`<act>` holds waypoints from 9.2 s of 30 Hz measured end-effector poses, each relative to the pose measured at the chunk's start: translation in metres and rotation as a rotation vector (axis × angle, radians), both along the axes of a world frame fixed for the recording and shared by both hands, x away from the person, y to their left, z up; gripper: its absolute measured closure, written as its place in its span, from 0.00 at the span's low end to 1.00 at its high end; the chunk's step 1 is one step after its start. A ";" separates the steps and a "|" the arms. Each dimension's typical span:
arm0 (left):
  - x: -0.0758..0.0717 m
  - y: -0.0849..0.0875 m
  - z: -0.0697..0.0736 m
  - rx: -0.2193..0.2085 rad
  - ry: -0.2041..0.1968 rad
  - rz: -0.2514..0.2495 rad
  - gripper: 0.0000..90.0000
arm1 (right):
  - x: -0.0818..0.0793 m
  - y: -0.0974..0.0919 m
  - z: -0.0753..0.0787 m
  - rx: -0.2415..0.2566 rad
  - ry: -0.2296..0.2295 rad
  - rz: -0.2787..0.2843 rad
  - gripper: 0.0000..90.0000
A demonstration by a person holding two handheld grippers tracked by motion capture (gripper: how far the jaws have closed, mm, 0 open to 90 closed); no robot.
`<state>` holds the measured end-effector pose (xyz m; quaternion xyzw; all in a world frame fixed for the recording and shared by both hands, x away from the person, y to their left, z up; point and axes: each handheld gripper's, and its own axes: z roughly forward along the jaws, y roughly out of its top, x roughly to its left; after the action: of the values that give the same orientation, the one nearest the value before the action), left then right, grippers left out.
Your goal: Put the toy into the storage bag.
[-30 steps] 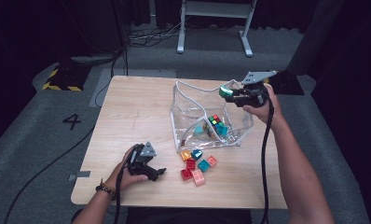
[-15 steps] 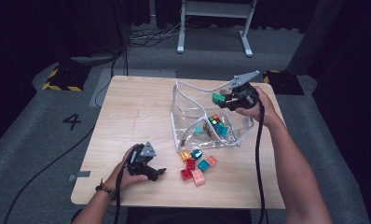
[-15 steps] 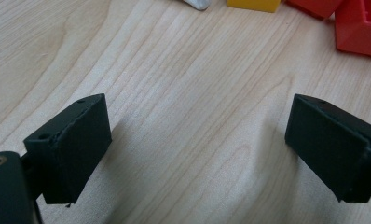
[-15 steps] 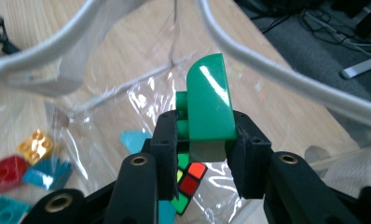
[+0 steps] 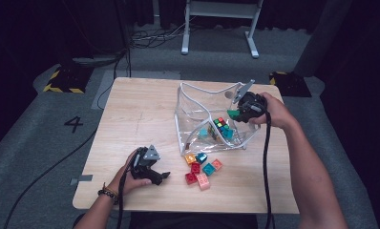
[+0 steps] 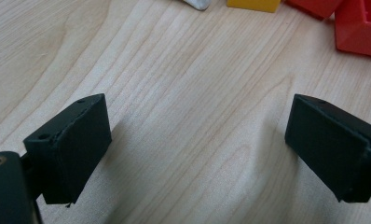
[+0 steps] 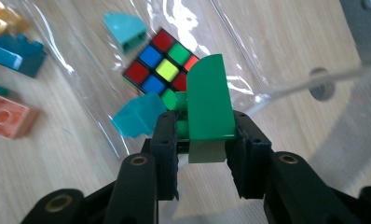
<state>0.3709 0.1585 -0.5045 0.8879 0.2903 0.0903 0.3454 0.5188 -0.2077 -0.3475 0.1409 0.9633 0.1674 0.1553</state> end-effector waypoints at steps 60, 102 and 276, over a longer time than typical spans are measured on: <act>0.000 0.000 0.000 0.003 -0.004 -0.001 0.08 | -0.113 -0.121 -0.044 0.600 -0.170 -0.219 0.28; 0.000 0.000 0.000 0.002 -0.001 -0.001 0.08 | -0.138 -0.008 -0.151 0.507 0.084 0.023 0.31; 0.000 0.000 0.000 0.002 -0.001 -0.001 0.08 | -0.011 0.017 0.015 0.186 -0.090 -0.017 0.66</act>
<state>0.3709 0.1586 -0.5044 0.8883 0.2895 0.0912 0.3446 0.5082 -0.1903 -0.3330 0.1551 0.9345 0.2608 0.1863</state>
